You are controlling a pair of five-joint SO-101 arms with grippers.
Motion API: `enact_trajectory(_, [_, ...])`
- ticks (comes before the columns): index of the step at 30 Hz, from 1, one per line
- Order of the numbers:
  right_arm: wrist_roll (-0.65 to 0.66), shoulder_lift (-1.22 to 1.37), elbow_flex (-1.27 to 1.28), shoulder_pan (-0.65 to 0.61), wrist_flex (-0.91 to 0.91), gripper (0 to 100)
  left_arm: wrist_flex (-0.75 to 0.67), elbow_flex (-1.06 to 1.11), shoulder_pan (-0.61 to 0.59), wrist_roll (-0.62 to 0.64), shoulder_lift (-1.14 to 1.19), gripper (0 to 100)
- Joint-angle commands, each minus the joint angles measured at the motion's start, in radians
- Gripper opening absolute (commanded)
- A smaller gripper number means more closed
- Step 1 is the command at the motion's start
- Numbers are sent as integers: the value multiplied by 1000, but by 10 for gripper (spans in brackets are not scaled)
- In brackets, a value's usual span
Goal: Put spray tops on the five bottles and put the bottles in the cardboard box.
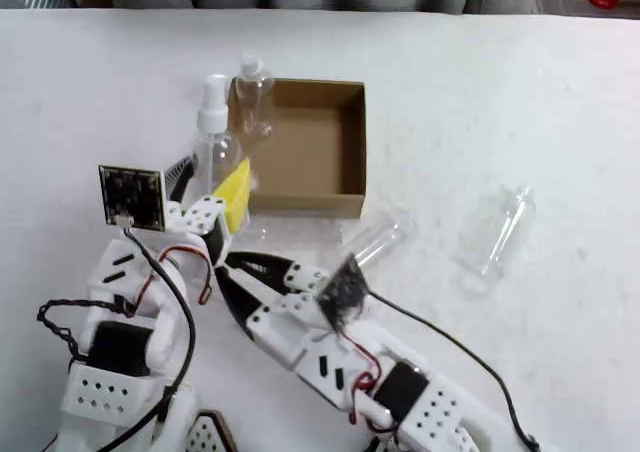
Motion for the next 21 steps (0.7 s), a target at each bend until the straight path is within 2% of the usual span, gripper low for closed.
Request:
enact_trajectory(1, [11, 208, -98, 15, -143, 15, 3, -94, -4, 11, 7, 24])
enact_trajectory(4, [11, 341, -104, 16, -317, 15, 3, -86, -4, 9, 7, 24])
enact_trajectory(6, [9, 421, -117, 18, -369, 15, 5, -86, -4, 9, 7, 24])
enact_trajectory(12, [3, 602, -175, 54, -469, 15, 2, -72, -31, 0, 7, 23])
enact_trajectory(21, [2, 651, -195, 122, -498, 15, 61, -69, -8, -2, 5, 23])
